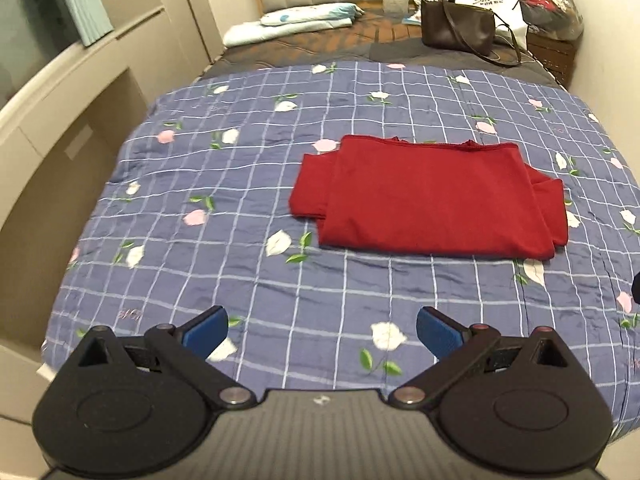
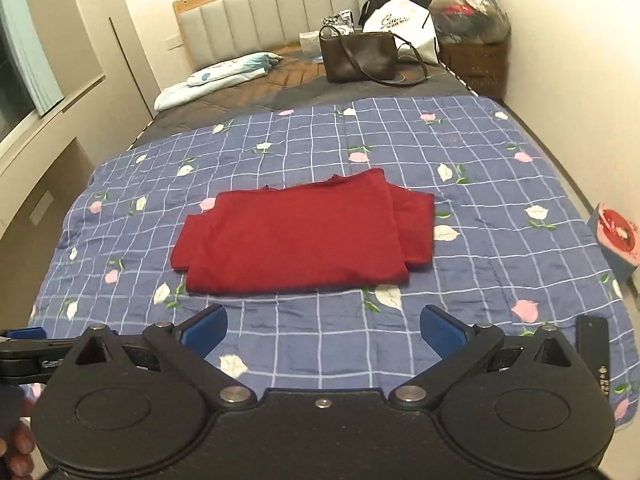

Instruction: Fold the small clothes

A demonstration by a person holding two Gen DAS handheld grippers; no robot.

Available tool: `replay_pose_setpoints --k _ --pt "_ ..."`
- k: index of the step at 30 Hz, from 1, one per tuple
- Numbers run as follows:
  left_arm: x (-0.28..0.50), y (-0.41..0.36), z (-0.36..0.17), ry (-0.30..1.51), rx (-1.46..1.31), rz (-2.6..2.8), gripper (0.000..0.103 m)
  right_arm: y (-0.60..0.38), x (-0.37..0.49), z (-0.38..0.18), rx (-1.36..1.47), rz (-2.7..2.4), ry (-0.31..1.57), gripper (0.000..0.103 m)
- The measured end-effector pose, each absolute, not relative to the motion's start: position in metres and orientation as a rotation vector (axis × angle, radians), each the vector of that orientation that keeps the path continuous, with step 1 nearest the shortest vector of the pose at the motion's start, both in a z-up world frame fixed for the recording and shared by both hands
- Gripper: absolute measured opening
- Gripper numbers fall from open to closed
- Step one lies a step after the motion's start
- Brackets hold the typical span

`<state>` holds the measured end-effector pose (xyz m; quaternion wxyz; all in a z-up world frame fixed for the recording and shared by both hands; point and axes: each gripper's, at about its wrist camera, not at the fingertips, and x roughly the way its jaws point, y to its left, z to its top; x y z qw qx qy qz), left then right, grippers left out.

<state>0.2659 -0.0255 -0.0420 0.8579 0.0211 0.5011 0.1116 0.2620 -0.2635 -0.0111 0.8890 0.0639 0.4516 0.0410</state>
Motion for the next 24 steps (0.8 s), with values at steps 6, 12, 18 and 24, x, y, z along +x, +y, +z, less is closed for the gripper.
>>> replay_pose_setpoints --k 6,12,18,24 --pt "0.220 -0.039 -0.031 1.027 0.049 0.254 0.102 -0.274 0.236 -0.003 0.128 0.117 0.904 0.102" --pt "0.193 -0.045 -0.022 0.994 0.041 0.294 0.102 -0.274 0.223 0.003 0.108 0.172 0.888 0.102" --pt "0.181 -0.046 -0.018 0.991 0.034 0.327 0.102 -0.272 0.221 0.004 0.104 0.201 0.889 0.102" --pt "0.189 -0.037 -0.017 0.995 0.038 0.338 0.102 -0.262 0.234 0.001 0.106 0.206 0.902 0.102"
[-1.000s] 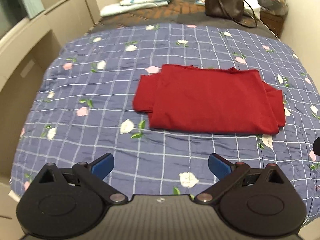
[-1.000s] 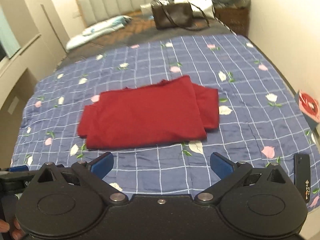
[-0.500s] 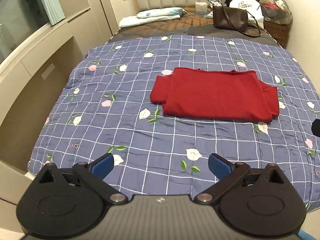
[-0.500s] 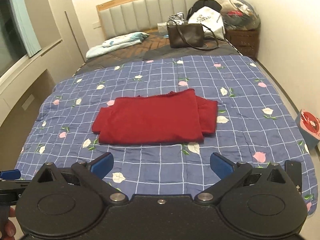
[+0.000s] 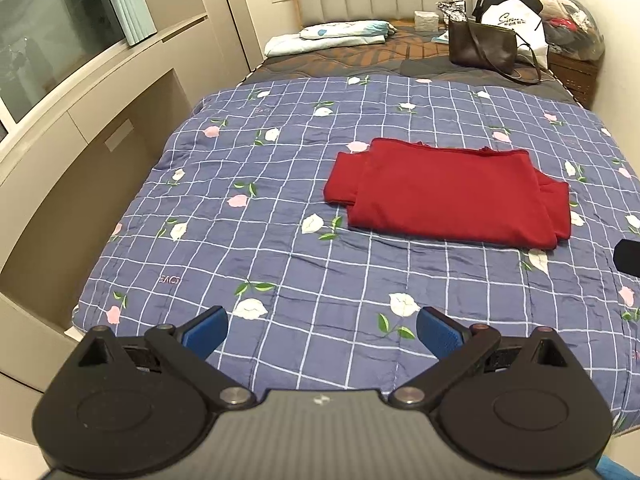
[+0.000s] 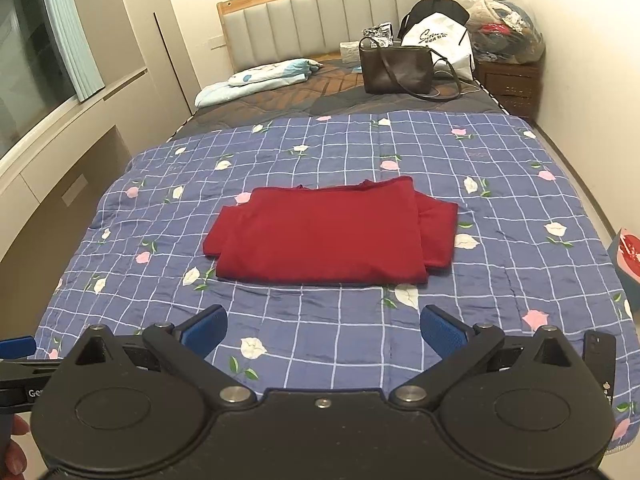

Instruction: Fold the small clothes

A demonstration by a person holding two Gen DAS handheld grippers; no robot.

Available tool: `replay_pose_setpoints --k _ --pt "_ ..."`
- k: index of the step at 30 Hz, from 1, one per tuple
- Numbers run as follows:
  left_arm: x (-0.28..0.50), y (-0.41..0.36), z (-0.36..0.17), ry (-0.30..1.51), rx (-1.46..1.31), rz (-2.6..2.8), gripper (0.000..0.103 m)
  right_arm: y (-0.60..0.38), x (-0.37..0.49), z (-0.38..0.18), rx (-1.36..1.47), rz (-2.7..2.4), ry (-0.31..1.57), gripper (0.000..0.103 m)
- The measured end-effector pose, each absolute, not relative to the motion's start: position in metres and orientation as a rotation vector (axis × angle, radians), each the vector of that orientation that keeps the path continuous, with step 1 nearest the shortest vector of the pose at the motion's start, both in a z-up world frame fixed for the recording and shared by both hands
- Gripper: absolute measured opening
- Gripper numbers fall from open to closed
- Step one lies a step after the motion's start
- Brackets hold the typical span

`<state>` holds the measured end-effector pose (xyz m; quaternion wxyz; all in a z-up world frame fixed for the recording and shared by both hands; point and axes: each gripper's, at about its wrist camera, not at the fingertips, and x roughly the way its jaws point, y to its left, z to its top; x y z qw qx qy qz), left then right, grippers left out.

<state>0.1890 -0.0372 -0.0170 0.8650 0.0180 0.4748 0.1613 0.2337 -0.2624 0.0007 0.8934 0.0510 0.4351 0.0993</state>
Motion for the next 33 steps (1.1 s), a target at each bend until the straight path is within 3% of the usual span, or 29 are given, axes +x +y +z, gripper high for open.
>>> replay_pose_setpoints --k 11,19,33 --pt "0.268 0.008 -0.032 1.035 0.025 0.299 0.102 -0.222 0.301 -0.016 0.088 0.172 0.942 0.102" --pt "0.336 0.033 -0.056 1.122 -0.005 0.220 0.102 -0.191 0.360 -0.033 0.036 0.048 1.076 0.102" --pt "0.400 0.028 -0.092 1.254 0.023 0.064 0.102 -0.170 0.412 -0.045 0.063 -0.084 1.192 0.102"
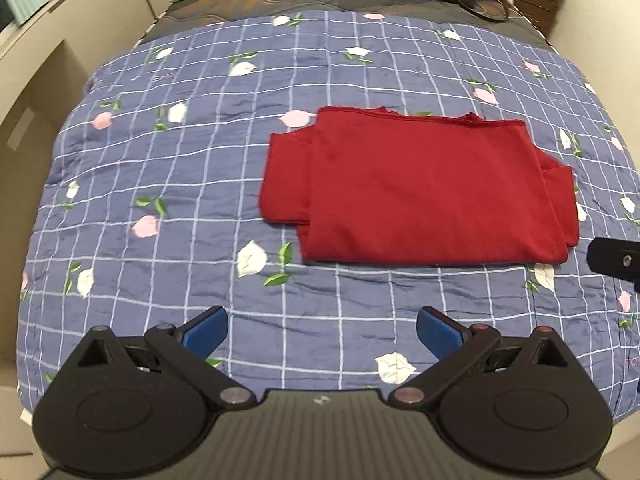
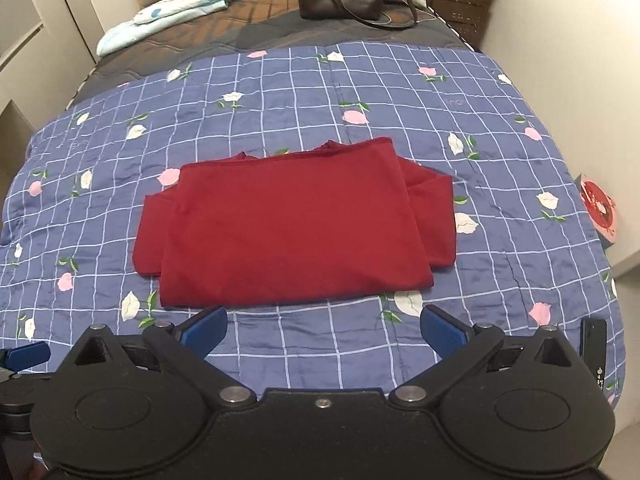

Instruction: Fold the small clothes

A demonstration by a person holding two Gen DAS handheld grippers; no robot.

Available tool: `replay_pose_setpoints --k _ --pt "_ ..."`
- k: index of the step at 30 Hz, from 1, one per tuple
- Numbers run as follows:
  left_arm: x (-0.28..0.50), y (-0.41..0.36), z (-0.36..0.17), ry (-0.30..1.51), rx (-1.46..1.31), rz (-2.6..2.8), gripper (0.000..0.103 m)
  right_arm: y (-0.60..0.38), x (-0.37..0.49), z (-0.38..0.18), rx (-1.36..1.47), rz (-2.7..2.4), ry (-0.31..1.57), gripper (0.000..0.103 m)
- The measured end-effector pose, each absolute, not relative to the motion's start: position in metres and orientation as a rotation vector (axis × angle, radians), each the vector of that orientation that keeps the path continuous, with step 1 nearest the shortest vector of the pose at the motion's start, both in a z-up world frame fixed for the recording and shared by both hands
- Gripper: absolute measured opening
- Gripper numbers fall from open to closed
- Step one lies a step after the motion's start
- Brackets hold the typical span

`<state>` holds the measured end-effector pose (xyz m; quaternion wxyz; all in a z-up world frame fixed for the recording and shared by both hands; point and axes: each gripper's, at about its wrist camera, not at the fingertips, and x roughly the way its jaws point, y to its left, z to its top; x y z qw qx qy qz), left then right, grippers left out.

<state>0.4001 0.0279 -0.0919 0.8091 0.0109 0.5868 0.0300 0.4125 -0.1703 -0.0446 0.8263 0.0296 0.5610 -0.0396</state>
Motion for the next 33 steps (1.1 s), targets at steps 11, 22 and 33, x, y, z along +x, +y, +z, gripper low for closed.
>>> replay_pose_setpoints --k 11,22,33 --pt "0.422 0.020 -0.107 1.293 -0.012 0.080 0.102 -0.172 0.430 -0.057 0.049 -0.101 1.253 0.102" --pt "0.426 0.015 -0.116 1.320 -0.029 0.130 0.102 -0.178 0.454 -0.075 0.039 -0.039 1.295 0.102" --pt "0.447 0.011 -0.137 1.370 -0.065 0.190 0.102 -0.185 0.484 -0.105 0.040 0.003 1.355 0.102"
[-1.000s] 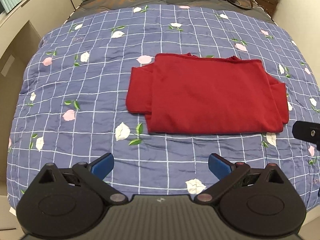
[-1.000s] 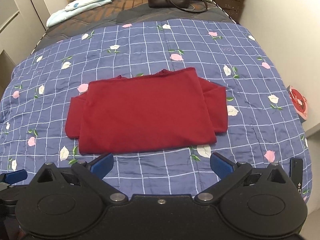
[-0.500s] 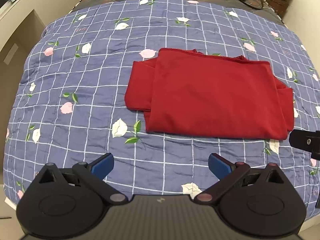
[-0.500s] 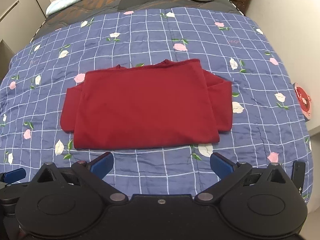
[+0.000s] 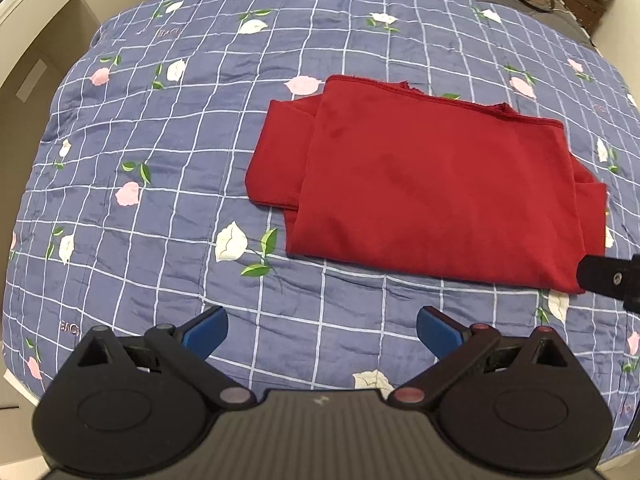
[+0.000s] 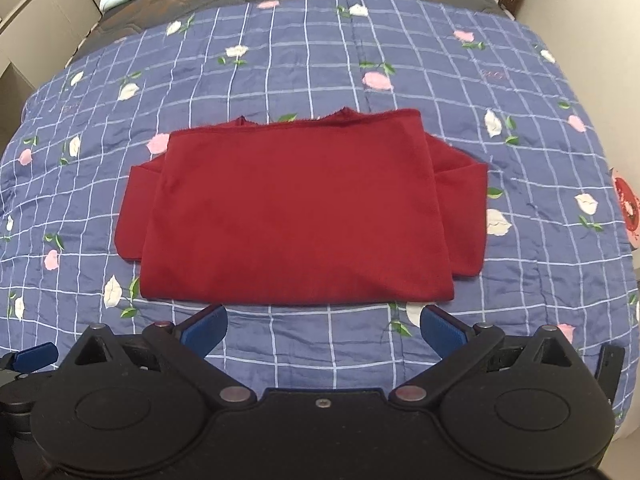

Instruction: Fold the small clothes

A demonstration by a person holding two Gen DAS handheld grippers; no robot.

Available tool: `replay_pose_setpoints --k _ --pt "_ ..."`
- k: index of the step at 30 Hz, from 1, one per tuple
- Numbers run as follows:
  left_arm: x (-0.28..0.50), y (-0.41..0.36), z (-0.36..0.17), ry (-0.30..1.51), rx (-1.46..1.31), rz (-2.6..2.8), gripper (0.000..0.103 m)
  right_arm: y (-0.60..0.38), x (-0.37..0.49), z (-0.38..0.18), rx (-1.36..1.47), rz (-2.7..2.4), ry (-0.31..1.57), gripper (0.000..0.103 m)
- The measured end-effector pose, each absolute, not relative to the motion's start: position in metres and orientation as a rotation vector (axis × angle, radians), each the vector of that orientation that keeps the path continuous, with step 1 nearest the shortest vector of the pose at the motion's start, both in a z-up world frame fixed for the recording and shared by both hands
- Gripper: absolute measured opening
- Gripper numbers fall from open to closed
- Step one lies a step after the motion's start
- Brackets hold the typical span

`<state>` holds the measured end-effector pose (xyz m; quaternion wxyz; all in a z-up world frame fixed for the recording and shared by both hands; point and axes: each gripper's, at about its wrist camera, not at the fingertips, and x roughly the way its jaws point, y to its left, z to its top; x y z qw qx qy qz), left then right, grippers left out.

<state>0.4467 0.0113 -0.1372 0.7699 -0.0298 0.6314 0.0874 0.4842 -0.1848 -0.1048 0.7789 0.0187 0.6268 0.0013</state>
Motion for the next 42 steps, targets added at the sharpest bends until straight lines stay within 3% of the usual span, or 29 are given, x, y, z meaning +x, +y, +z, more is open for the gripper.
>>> replay_pose_setpoints --k 12,26,34,42 --pt "0.488 0.020 -0.180 1.437 -0.085 0.266 0.102 -0.190 0.519 -0.166 0.070 0.062 1.450 0.102" --pt "0.531 0.035 -0.223 1.461 -0.122 0.322 0.102 -0.187 0.574 -0.229 -0.092 0.159 1.363 0.102" --pt "0.537 0.065 -0.237 1.406 -0.229 0.357 0.102 -0.174 0.608 -0.248 -0.074 0.160 1.219 0.102" --pt "0.534 0.097 -0.257 1.386 -0.292 0.414 0.102 -0.160 0.584 -0.294 -0.188 0.146 1.317 0.102"
